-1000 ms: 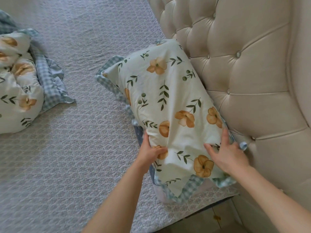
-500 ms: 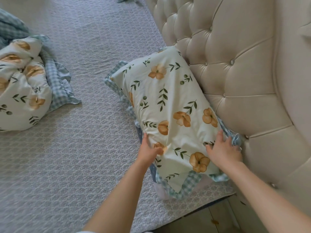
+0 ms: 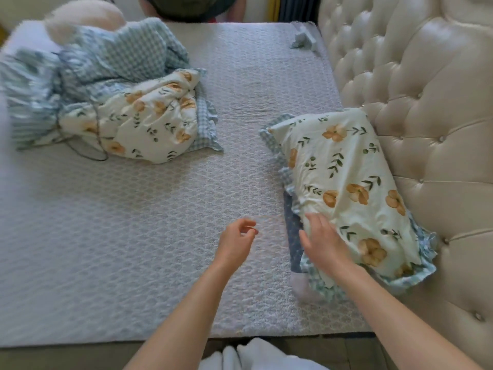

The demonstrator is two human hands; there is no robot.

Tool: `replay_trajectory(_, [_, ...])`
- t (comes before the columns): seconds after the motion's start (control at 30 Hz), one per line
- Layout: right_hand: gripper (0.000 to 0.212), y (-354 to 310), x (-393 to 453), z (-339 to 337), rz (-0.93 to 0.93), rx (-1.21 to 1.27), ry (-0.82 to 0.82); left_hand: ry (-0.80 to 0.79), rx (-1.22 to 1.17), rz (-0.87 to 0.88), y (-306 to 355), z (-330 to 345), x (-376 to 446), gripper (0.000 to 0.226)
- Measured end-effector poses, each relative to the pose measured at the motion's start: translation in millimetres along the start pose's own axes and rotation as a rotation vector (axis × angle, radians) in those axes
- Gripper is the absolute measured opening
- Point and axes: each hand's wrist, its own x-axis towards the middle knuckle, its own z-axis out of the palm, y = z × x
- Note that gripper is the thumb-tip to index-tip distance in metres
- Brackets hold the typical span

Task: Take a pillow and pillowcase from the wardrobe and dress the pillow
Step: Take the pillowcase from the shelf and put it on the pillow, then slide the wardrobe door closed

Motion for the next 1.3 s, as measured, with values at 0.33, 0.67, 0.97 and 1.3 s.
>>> replay_trajectory(0.33, [0.036,-223,-93,88,-0.498,0.104,-0.064,0.468,-0.076,-0.061,-140,-189,-162,0.017])
replay_trajectory(0.67, [0.038,-400,-230,203,-0.878,0.03,-0.378,0.928,-0.214,-0.333,-299,-284,-350,0.017])
replay_trajectory(0.97, [0.026,-504,-326,260,-1.269,-0.042,-0.658,1.329,-0.29,-0.528,-343,-302,-458,0.015])
replay_trajectory(1.3, [0.024,-572,-433,285,-1.644,-0.082,-1.041,1.706,-0.179,-0.799,-321,-292,-541,0.02])
